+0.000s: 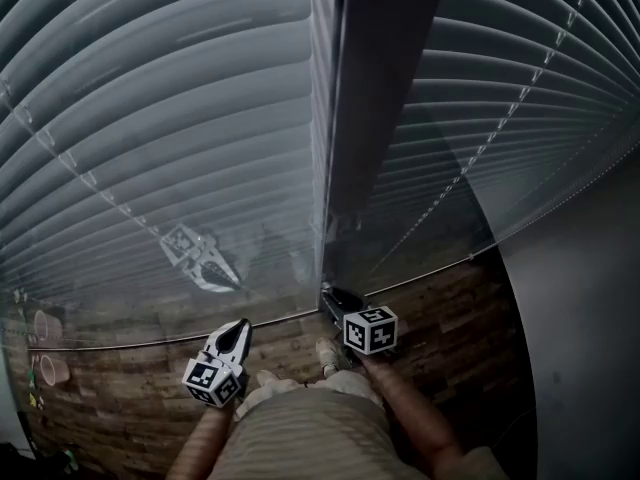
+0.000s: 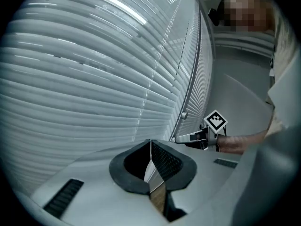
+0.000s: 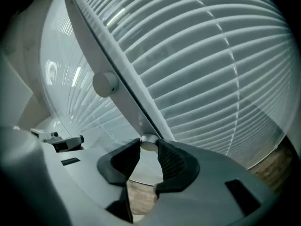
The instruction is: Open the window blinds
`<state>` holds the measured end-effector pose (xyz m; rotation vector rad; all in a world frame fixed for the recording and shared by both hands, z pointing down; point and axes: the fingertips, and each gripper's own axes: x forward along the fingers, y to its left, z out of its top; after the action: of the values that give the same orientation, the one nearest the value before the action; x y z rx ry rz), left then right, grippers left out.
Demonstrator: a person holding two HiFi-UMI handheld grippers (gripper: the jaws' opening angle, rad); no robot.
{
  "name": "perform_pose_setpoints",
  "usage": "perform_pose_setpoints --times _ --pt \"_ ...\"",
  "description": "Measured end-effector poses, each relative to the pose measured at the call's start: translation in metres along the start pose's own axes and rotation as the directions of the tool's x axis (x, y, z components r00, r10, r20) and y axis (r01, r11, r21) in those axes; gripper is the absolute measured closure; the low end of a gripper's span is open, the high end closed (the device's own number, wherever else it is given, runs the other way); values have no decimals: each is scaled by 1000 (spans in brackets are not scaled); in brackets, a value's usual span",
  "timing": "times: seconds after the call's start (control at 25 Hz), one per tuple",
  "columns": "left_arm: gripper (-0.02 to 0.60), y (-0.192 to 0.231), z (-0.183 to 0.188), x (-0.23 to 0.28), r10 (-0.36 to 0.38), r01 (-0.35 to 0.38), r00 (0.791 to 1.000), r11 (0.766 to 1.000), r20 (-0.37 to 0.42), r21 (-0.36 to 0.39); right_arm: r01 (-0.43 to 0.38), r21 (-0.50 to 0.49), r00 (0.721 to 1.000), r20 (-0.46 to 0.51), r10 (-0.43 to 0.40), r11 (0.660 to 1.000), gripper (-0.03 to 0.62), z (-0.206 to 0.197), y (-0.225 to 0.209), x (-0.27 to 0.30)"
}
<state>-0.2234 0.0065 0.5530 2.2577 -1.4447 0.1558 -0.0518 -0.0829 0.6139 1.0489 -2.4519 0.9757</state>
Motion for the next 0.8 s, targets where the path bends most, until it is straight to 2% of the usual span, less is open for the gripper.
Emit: perform_pose_setpoints --times 0.08,0.12,0.2,0.24,0.36,0.4,0.44,0.48,0.52,0.56,0.6,0.64,0.68,0.72,0.76,0.8 --pt "569 2 -5 -1 -2 2 1000 1000 -8 2 68 -141 997 -21 -72 988 471 0 1 0" --pt "569 2 -4 0 -2 2 1000 1000 -10 2 106 -219 993 -28 -115 970 471 0 2 0" --pt "569 2 -2 1 -2 2 1000 1000 -12 0 182 -391 977 -29 -210 902 473 -1 5 2" --pt "569 2 -2 1 -3 3 1000 1000 -12 0 223 -489 964 -18 -265 843 473 -1 7 2" --pt "569 2 -2 0 -13 13 1000 1000 -13 2 312 -740 910 52 -412 596 480 -3 11 1" --pt "569 2 -1 0 -13 13 1000 1000 -12 3 323 -776 898 71 -434 541 485 -3 11 1" --pt "569 2 0 0 -13 13 1000 1000 -11 4 326 -788 894 78 -441 523 488 -4 11 1" --pt "569 3 0 -1 -13 13 1000 1000 -11 4 326 -780 897 76 -436 534 488 -4 10 1" --pt "569 4 -1 -2 -14 14 1000 1000 -12 4 323 -761 904 71 -422 563 488 -4 10 1" --pt "569 6 -3 -3 -16 16 1000 1000 -15 3 318 -728 914 65 -400 607 485 -4 10 2" --pt "569 7 -4 -5 -19 19 1000 1000 -18 2 307 -676 928 57 -368 670 480 -5 10 1" --pt "569 7 -4 -6 -19 19 1000 1000 -19 2 282 -591 947 45 -318 756 474 -6 10 1" --pt "569 8 -3 -7 -18 18 1000 1000 -18 4 236 -457 968 33 -248 857 473 -6 10 0" --pt "569 8 -1 -8 -17 17 1000 1000 -16 5 165 -277 986 28 -163 947 456 -5 12 -1" --pt "569 9 0 -9 -17 17 1000 1000 -14 6 86 -82 996 34 -83 993 398 -3 13 -3" --pt "569 10 -1 -10 -17 17 1000 1000 -15 5 27 75 998 49 -31 997 367 -1 12 -4"
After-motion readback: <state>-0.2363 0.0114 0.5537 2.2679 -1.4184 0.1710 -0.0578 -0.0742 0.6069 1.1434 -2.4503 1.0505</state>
